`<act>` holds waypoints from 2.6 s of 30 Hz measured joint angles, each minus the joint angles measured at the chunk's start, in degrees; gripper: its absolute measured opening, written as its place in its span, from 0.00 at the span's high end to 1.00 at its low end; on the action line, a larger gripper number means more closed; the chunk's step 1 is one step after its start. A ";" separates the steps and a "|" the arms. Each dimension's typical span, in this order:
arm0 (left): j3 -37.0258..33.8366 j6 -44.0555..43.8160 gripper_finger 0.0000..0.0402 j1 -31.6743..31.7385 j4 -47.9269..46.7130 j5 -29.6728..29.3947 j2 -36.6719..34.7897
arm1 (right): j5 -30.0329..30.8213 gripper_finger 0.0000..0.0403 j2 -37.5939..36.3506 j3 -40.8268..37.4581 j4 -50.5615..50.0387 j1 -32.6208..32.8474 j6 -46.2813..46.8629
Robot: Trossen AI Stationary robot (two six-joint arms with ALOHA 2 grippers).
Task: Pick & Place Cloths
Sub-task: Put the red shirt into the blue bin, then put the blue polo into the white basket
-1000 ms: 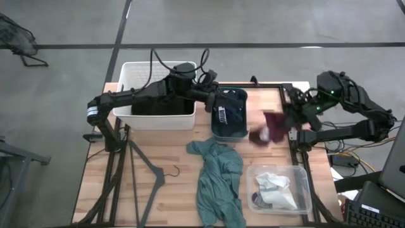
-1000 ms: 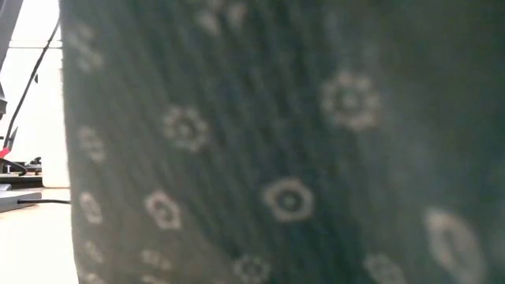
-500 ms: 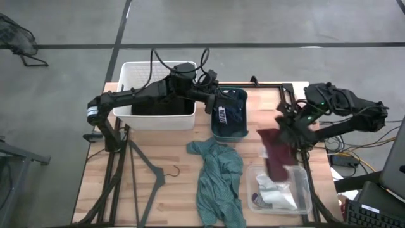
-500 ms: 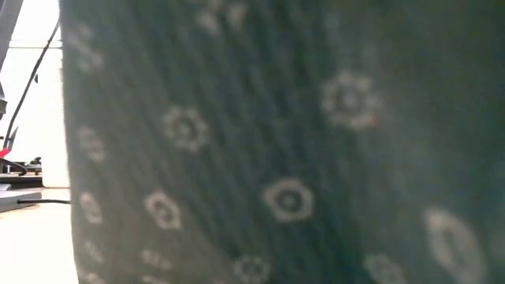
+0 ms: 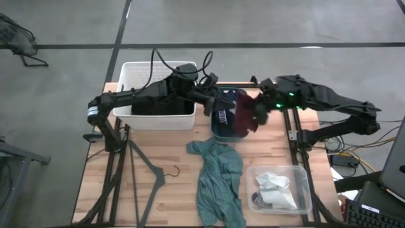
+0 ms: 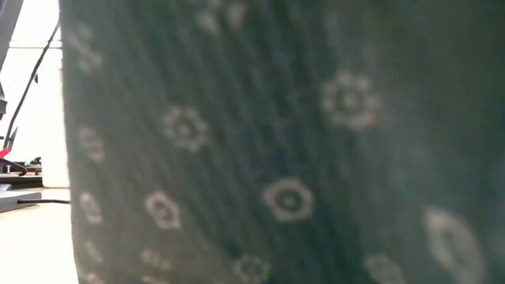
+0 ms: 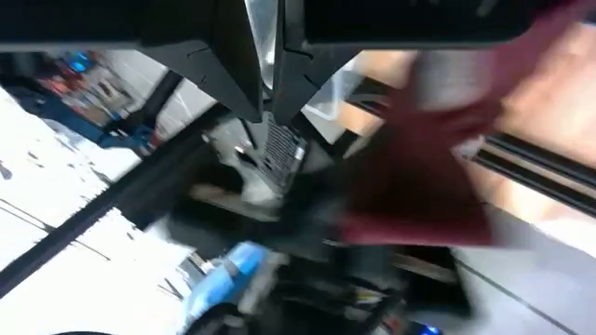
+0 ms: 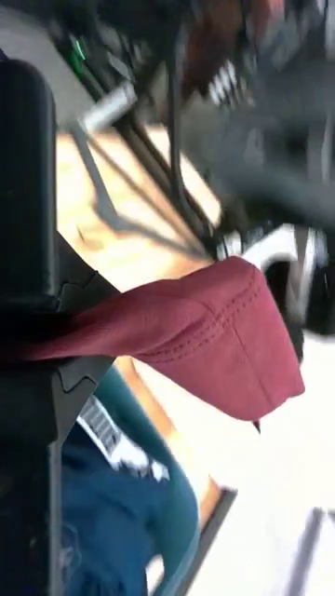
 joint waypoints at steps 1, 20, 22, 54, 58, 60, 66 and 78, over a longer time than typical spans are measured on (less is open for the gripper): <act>0.00 -0.16 0.91 -0.02 0.05 0.94 -0.12 | 1.02 0.97 1.15 -0.07 0.34 -0.77 -0.70; 0.00 5.85 0.91 -0.55 -19.43 13.71 -8.75 | -1.55 0.95 24.79 -0.31 -4.25 -9.96 -6.34; 0.00 5.87 0.91 -0.75 -19.61 12.54 -8.57 | -1.84 0.93 27.27 -0.40 -6.24 -10.02 -6.27; -19.67 12.52 0.88 -1.89 -10.32 11.27 -4.71 | -0.49 0.33 13.33 8.04 -4.97 -13.78 -3.21; -21.66 12.48 0.79 -3.47 -6.91 11.24 -2.61 | -0.58 0.35 10.24 7.95 -5.94 -13.56 -2.60; -21.73 12.23 0.72 -4.55 -6.25 11.20 -1.41 | -0.52 0.37 9.16 7.92 -6.81 -13.33 -3.09; -21.38 15.32 0.55 -9.73 -5.15 4.08 3.18 | -0.47 0.41 6.40 7.84 -8.57 -13.34 -6.91; -21.20 18.11 0.51 -14.49 2.55 -7.26 15.34 | -0.90 0.43 3.79 7.76 -12.01 -13.32 -9.74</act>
